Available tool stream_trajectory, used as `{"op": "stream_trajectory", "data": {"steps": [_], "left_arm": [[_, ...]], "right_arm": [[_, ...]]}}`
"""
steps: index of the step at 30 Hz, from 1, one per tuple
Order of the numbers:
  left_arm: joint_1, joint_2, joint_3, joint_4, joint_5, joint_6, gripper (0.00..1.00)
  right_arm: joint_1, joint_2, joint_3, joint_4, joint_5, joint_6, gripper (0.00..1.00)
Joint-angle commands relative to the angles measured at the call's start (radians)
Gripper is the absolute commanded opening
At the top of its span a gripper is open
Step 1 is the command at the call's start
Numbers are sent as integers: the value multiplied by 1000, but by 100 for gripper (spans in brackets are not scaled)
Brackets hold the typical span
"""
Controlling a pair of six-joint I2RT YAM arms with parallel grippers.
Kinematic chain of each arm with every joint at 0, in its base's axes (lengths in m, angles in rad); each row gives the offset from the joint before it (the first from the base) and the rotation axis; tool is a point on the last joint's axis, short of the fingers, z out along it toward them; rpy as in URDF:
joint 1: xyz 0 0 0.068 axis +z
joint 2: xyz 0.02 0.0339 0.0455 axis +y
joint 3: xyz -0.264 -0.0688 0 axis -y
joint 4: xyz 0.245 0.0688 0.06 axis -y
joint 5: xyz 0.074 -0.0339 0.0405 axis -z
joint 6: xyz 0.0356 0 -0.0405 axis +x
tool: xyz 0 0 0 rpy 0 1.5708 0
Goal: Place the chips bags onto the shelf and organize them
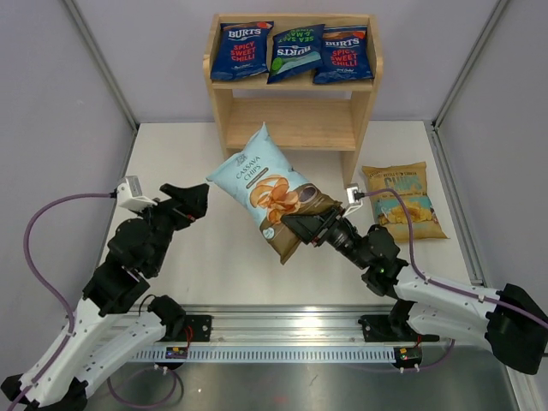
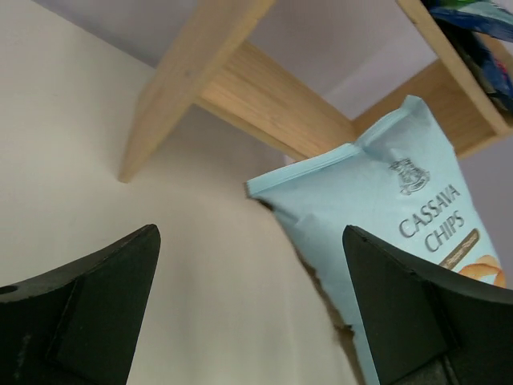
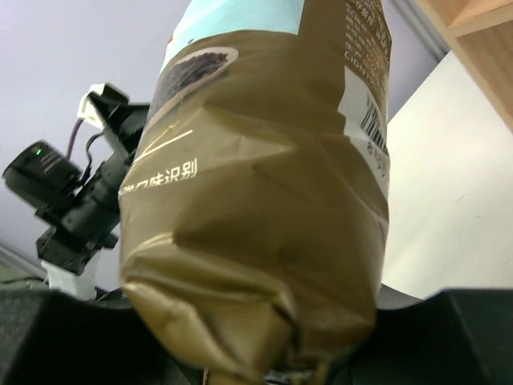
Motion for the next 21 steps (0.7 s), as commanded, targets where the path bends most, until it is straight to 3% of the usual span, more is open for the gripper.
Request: {"op": "stream_trajectory", "data": {"steps": [1, 5, 13, 21], "left_arm": [[2, -29, 67, -136, -168, 105, 99], [2, -27, 141, -204, -110, 184, 99], [2, -6, 250, -417, 85, 385, 99], [2, -122, 94, -384, 56, 464, 99]], "right_arm": [[-53, 30, 24, 150, 52, 51, 34], [-187, 96, 38, 213, 26, 143, 34], [-329, 173, 100, 210, 75, 182, 36], [-361, 374, 250, 238, 289, 139, 36]]}}
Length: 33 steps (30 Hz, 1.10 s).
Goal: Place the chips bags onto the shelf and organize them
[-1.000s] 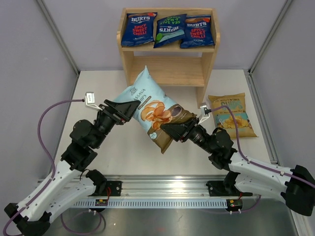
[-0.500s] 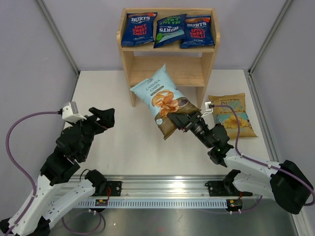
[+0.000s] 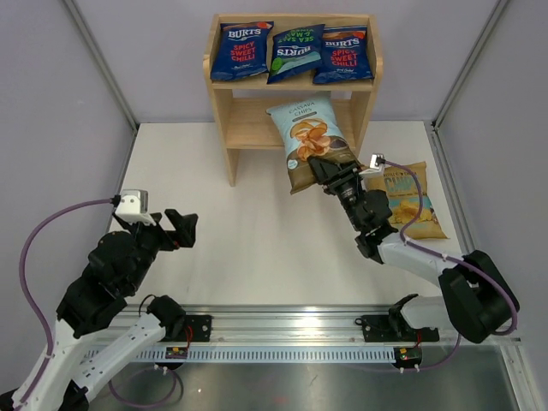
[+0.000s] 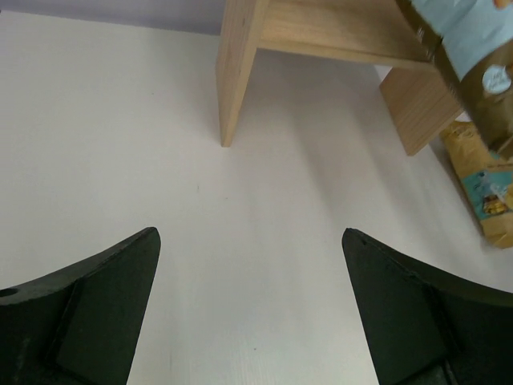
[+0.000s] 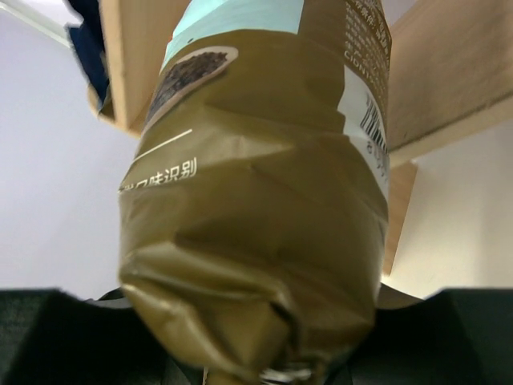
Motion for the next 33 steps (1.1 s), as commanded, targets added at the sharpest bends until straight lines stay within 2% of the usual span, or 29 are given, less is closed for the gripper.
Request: {"op": "stream_trajectory", "data": {"steps": [1, 8, 13, 23, 33], "left_arm": [[2, -56, -62, 25, -5, 67, 99], [2, -139, -130, 43, -45, 62, 99], [3, -155, -136, 45, -31, 73, 99], [3, -187, -150, 51, -5, 87, 99], [3, -215, -151, 51, -1, 90, 99]], "right_arm": [[-5, 88, 119, 138, 160, -24, 36], [9, 362, 313, 230, 275, -12, 36], [69, 508, 466, 249, 392, -95, 36], [182, 755, 768, 88, 487, -98, 38], [245, 846, 925, -60, 568, -49, 39]]}}
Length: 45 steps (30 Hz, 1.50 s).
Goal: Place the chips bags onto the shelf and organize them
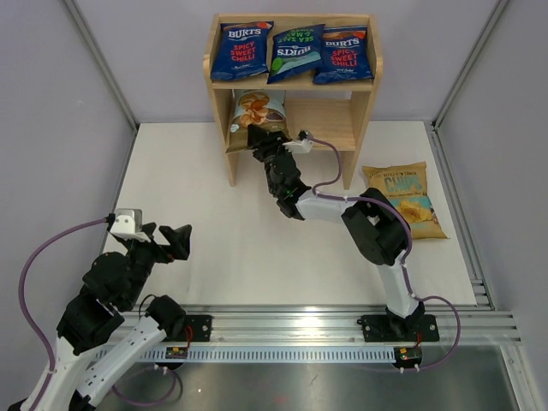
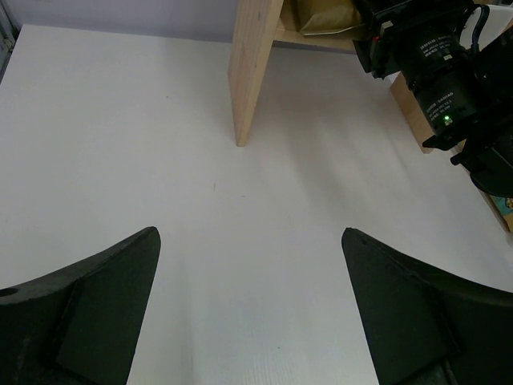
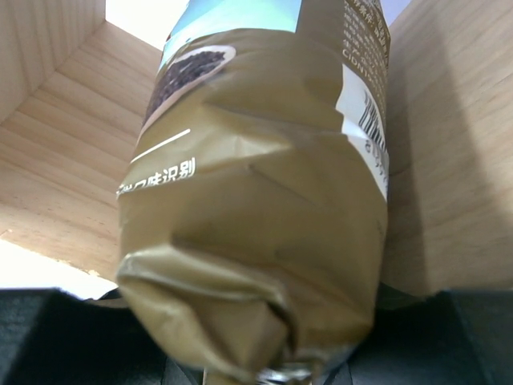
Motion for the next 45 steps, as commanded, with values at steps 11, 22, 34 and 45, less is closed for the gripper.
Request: {"op": "stream_trajectory", "data": {"steps": [11, 22, 34, 45], "left_arm": [[3, -16, -4, 43, 21, 24, 99], [3, -16, -2, 40, 23, 26, 99], [3, -19, -2, 35, 18, 24, 99], [3, -7, -1, 34, 23, 24, 99]], "right_arm": [[33, 61, 196, -184, 55, 78, 51], [36, -48, 69, -290, 40, 162, 94], [29, -136, 12, -467, 30, 220, 99], [24, -208, -51, -522, -33, 242, 100]]}}
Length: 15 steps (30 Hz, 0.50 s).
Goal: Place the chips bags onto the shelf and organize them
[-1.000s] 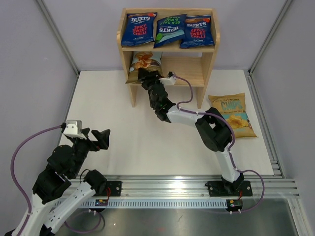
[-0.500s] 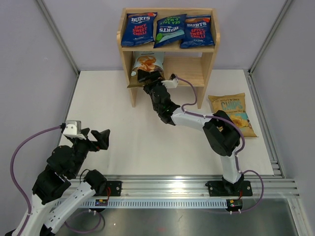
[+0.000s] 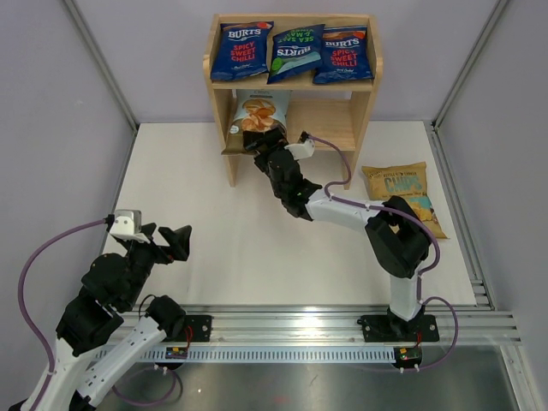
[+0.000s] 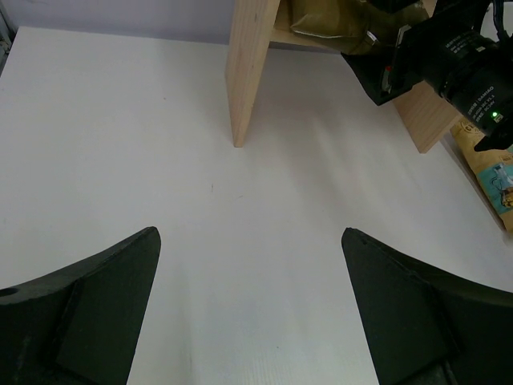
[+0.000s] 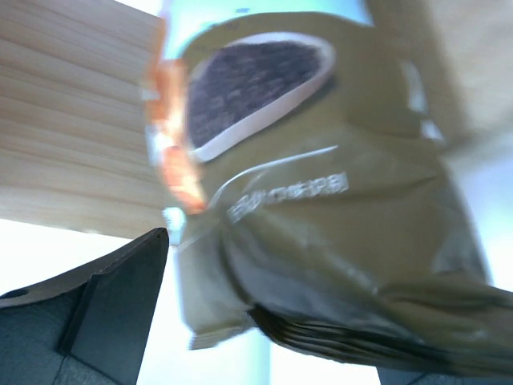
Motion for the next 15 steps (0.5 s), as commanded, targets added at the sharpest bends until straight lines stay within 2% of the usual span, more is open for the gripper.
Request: {"op": "stream_trajectory", "data": {"steps": [1, 8, 15], "left_arm": [[3, 3, 1, 33, 14, 22, 99], [3, 11, 2, 33, 21, 21, 99], [3, 23, 1, 35, 24, 22, 99]], "right_arm": [[-7, -55, -56, -86, 3, 3, 99], [-27, -114, -159, 15, -22, -21, 100], [-33, -138, -176, 69, -63, -35, 98]]}}
